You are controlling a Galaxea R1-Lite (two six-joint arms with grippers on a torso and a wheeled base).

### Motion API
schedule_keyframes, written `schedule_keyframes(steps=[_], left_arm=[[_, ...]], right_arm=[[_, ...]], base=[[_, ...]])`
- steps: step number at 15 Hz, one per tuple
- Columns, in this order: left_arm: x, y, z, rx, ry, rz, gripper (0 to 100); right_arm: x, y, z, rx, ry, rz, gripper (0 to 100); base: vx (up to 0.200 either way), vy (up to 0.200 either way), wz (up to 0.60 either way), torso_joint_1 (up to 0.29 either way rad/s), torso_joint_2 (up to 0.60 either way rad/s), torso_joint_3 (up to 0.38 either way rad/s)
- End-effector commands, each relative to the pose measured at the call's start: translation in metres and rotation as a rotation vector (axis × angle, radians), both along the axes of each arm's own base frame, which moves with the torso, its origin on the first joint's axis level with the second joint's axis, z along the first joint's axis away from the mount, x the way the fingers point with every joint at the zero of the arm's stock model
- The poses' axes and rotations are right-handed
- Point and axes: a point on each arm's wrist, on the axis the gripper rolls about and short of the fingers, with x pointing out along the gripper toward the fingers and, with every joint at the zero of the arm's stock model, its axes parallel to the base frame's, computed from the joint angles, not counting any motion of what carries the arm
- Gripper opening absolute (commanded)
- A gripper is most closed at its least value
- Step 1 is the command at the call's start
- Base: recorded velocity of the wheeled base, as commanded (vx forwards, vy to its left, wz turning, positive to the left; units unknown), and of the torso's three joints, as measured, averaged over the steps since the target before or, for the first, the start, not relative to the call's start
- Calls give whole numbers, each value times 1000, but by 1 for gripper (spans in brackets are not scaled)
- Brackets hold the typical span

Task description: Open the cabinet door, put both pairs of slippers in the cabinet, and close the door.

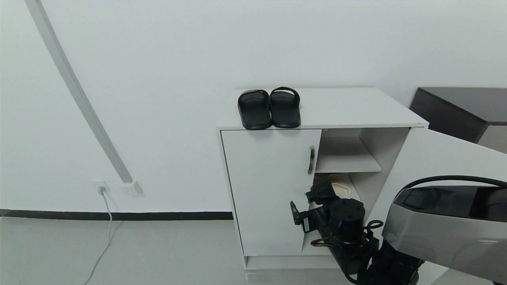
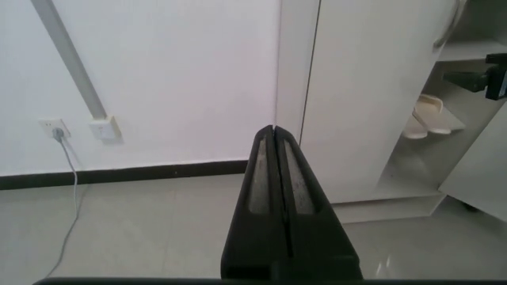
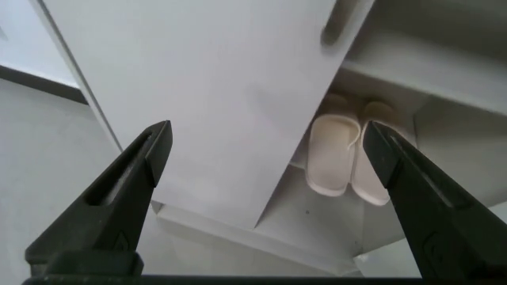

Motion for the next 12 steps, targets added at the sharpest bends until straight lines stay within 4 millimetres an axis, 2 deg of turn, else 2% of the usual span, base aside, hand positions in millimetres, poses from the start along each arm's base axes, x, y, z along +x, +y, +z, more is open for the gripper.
schedule_keyframes(steps=[1, 9, 12], left_arm=[[0, 0, 0, 0, 1, 1, 0], [0, 0, 0, 0, 0, 1, 0], [0, 0, 0, 0, 0, 1, 0]], right_arm=[[-5, 3, 6, 14, -16, 14, 100], [-9, -1, 16, 32, -41, 15, 100], [-8, 1, 16, 14, -97, 70, 100]], base=[[0, 0, 0, 207, -530, -325], [0, 0, 0, 233, -548, -315], [0, 0, 0, 272, -606, -336]])
